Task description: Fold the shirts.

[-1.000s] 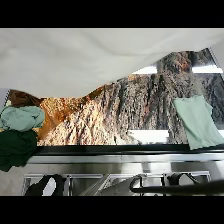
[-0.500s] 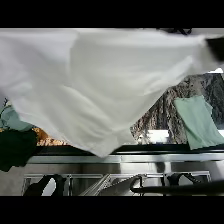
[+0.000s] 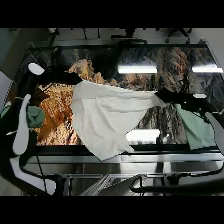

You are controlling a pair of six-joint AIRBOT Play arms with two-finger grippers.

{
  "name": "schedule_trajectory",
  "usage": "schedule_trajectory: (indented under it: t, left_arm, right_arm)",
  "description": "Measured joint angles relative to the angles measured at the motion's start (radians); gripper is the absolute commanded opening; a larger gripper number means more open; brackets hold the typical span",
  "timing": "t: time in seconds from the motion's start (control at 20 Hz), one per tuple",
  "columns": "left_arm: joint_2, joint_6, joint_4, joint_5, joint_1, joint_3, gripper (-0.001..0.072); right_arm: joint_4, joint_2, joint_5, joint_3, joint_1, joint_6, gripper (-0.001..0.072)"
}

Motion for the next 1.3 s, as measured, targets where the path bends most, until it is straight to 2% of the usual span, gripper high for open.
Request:
schedule_trajectory:
  t: [0.15,0.25,0.45,0.65,0.95,1.15,1.3]
  left_arm:
    - [-0.132,-0.098,0.004,-0.115,0.013,0.195,0.0693]
    - [-0.153,-0.165,0.007,-0.206,0.041,0.281,0.0692]
    - [-0.062,-0.244,0.011,-0.354,0.096,0.213,0.0692]
    - [0.111,-0.266,0.019,-0.427,0.116,-0.097,0.0692]
    - [0.382,-0.266,0.054,-0.362,0.11,-0.704,0.0692]
    - [0.503,-0.266,0.031,-0.219,0.029,-0.997,0.0692]
    - [0.523,-0.266,-0.009,-0.083,-0.058,-1.11,0.0691]
  right_arm:
    - [-0.014,-0.069,0.043,0.093,-0.035,-0.015,0.039]
    - [-0.039,-0.072,0.134,0.153,-0.083,-0.017,0.0563]
    - [-0.11,-0.011,0.304,0.207,-0.199,0.012,0.0563]
    - [-0.28,0.03,0.421,0.21,-0.263,0.081,0.0563]
    - [-0.39,0.007,0.449,0.144,-0.28,0.116,0.0563]
    - [-0.377,-0.054,0.44,0.133,-0.253,0.111,0.0562]
    - [-0.36,-0.095,0.385,0.131,-0.206,0.098,0.0562]
